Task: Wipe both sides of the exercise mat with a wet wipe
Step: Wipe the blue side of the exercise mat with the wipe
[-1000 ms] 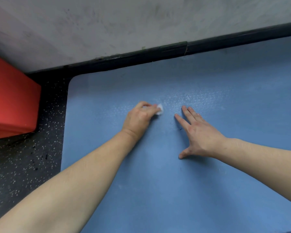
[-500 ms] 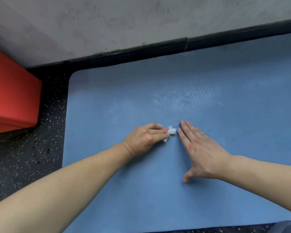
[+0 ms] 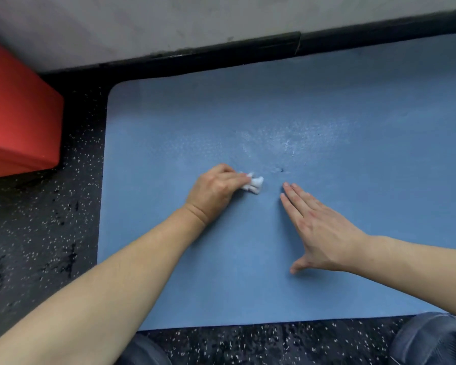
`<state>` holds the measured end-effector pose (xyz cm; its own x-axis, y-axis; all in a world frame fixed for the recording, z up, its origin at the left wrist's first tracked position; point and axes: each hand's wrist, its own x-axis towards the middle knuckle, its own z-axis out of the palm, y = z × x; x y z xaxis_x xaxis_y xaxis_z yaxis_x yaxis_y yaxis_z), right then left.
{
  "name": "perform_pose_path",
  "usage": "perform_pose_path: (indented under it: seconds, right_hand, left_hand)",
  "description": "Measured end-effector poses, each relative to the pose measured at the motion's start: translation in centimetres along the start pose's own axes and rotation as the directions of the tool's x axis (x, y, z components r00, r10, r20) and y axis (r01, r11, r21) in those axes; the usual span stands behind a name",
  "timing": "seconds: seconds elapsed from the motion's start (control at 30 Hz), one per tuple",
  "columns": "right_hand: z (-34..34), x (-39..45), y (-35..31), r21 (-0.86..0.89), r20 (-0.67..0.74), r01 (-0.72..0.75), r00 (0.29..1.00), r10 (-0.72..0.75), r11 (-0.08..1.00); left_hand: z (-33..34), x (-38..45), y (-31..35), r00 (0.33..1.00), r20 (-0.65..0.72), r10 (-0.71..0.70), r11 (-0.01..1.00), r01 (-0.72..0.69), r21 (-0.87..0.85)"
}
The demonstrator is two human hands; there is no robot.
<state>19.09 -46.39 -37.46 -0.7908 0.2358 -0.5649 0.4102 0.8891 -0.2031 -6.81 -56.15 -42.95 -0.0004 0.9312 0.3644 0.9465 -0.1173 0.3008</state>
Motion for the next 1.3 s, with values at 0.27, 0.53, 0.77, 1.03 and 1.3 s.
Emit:
perform_pose_path:
  seconds: [0.27, 0.53, 0.77, 1.03, 1.3]
  right_hand:
    - [0.6, 0.1, -0.4, 0.022, -0.002, -0.005, 1.0, 0.005, 1.0]
    - [0.6, 0.0, -0.4, 0.029, 0.005, 0.005, 1.0, -0.005, 1.0]
    - [1.1, -0.6, -0.4, -0.009, 0.033, 0.019, 0.999, -0.018, 1.0]
    - [2.0, -1.4, -1.6, -0.113, 0.016, -0.021, 1.0, 0.023, 0.993]
    - [2.4, -1.3, -2.3, -0.187, 0.078, -0.062, 0.994, 0.078, 0.98]
  left_hand:
    - [0.3, -1.0, 3.0, 0.968, 0.216, 0.125, 0.991, -0.109, -0.082]
    - [0.2, -3.0, 7.2, 0.949, 0.298, 0.1, 0.975, -0.034, -0.218]
    - [-0.3, -5.0, 6.3, 0.968, 0.213, -0.135, 0.954, 0.186, -0.237]
    - [-1.1, -5.0, 5.7, 0.942, 0.209, -0.264, 0.929, 0.307, -0.207]
    - [-0.9, -7.1, 7.8, 0.948, 0.298, -0.112, 0.939, 0.2, -0.282]
